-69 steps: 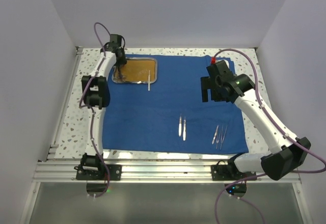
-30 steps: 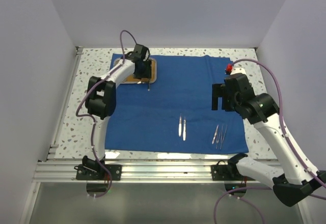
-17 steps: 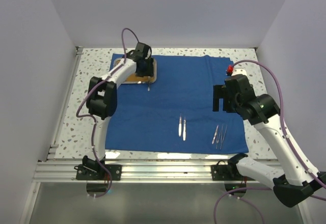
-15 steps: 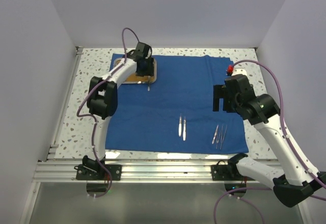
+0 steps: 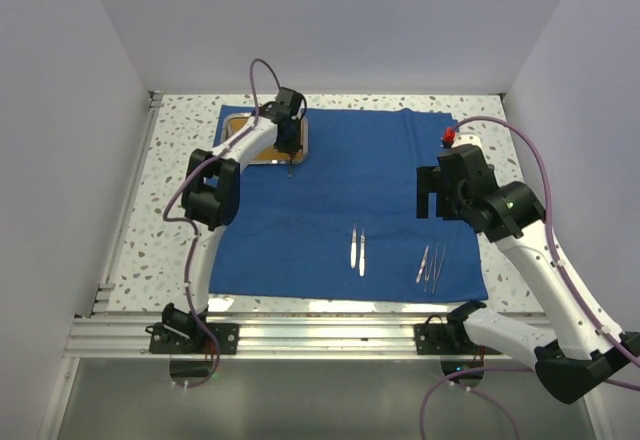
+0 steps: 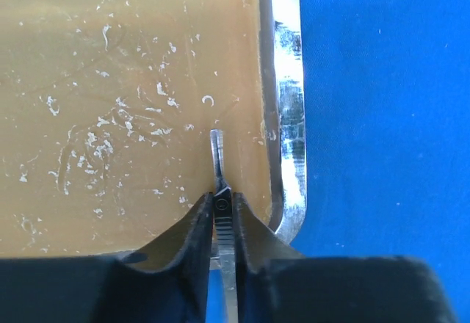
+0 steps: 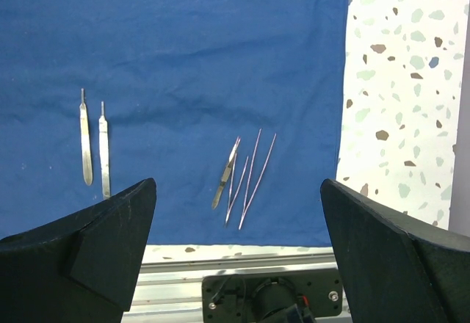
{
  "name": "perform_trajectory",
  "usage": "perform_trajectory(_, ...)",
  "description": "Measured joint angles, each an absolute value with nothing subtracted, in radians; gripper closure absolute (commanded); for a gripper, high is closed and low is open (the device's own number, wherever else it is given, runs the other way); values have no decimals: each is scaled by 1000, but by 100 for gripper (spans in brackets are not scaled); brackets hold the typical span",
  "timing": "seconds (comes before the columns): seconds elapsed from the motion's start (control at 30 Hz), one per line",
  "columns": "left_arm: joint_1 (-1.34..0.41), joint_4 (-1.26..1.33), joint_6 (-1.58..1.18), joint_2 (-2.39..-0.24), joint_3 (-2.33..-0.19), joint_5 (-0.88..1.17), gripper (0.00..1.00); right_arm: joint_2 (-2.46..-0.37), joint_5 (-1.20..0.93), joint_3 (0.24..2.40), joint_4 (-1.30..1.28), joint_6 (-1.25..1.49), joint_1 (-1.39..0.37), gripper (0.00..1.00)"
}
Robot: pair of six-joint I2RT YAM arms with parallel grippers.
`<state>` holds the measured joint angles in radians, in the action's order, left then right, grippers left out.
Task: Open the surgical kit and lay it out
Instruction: Pick up the medical item from the container.
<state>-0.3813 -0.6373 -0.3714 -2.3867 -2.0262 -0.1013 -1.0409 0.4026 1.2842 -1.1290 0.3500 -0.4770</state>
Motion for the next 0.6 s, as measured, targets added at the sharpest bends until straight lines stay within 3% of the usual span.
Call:
perform_trajectory(0.07, -381, -639, -377, -2389, -2032, -105, 100, -1041, 402, 1284, -1129, 349, -477, 2)
perform_trajectory(0.6, -384, -724, -379, -2365, -2074, -128, 100, -1038, 400, 1284, -1118, 339, -477, 2)
